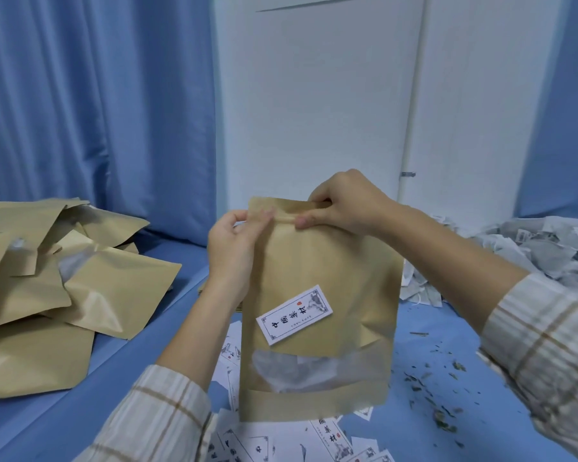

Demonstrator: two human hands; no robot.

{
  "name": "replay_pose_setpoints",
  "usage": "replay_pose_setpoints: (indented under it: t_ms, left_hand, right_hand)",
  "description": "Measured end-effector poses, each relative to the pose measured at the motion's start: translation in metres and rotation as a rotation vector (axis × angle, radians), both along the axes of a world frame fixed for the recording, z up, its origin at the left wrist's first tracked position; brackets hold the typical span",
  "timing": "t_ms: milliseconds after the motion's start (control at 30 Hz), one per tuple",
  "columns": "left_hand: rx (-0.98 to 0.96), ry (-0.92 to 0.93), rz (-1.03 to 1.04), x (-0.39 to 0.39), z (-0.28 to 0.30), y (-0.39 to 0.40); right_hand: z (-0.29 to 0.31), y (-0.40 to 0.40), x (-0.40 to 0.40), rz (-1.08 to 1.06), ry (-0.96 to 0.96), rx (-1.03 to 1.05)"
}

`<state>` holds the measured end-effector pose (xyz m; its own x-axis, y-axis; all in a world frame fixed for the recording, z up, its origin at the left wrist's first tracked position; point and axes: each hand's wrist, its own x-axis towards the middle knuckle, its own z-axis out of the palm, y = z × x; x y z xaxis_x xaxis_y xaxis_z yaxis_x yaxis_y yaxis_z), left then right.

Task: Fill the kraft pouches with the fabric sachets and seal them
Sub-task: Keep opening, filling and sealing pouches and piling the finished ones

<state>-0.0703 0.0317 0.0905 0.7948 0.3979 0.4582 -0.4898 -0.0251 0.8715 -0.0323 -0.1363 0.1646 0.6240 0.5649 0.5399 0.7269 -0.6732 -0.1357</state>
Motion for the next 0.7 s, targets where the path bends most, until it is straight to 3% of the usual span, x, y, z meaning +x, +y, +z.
replay_pose_setpoints:
  t_ms: [67, 233, 367, 700]
  left_hand:
    - [0.032, 0.051, -0.135, -0.002, 0.006, 0.0]
    - [0.056, -0.008, -0.011, -0.004, 0.013, 0.001]
    - [0.047, -0.019, 0.018, -0.004, 0.006, -0.001]
    - [-0.012, -0.038, -0.019, -0.005, 0.006, 0.015]
  right_hand:
    - [-0.002, 0.0, -0.001, 0.044, 0.027, 0.035]
    - [0.013, -0.02, -0.001, -0.015, 0.155, -0.063]
    - [0.009, -0.016, 0.0, -0.029, 0.081, -0.044]
    - [0.006, -0.035, 0.003, -0.041, 0.107, -0.005]
